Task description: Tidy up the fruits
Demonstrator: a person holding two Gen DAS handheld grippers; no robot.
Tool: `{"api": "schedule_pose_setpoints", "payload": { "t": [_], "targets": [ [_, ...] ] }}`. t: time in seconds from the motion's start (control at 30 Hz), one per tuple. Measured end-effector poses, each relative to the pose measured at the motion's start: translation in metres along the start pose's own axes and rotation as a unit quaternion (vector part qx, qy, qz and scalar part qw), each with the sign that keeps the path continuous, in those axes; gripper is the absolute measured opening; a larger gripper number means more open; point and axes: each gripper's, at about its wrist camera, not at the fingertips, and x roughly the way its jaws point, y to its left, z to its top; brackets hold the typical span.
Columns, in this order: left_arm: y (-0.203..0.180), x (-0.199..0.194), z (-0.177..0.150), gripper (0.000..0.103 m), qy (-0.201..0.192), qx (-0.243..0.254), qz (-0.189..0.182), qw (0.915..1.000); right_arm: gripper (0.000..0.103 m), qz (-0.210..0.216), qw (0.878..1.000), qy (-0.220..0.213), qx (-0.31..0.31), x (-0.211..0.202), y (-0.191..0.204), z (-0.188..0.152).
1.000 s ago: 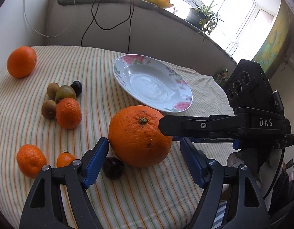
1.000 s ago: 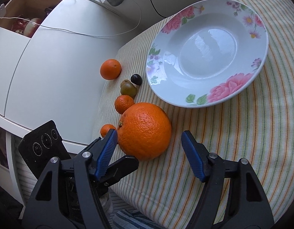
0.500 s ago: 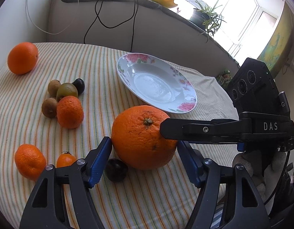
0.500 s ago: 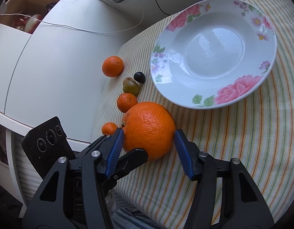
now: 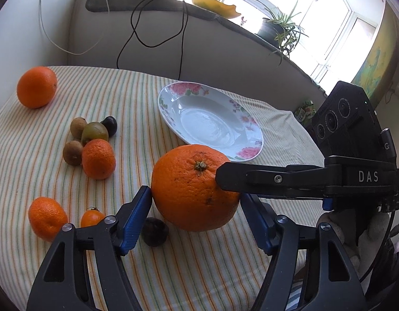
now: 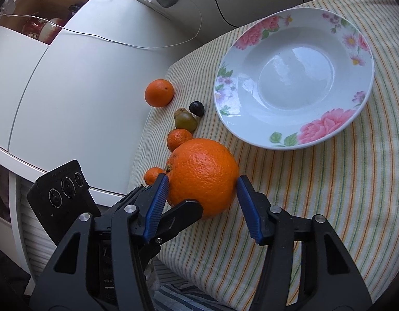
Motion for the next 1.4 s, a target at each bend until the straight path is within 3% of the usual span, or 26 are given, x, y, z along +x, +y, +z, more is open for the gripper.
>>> {"api": "schedule_pose_setpoints", "payload": {
  "t": [0.27,0.5,0.93,1.4],
  "targets": [
    [-0.01,-0.008,0.018,0.07,-0.024,0.008,-0.003,0.9997,0.057,0.007,1.0,-0.017,-0.01,-0.021,0.007,0.011],
    [-0.02,0.008,0.036,0.07,-0.031,0.015,-0.008,0.9994,0.057,-0.001,0.999,-0.029,-0.019,-0.034,0.004,0.027],
    [-0.028,0.04,0.058,0.07,-0.022,0.019,-0.019,0.9994,0.057,-0.017,0.999,-0.04,-0.01,-0.045,-0.016,0.053],
    [-0.028,0.074,0.069,0.07,-0.001,0.031,-0.004,0.9995,0.057,-0.039,0.999,-0.034,-0.003,-0.034,-0.052,0.078]
  ]
}}
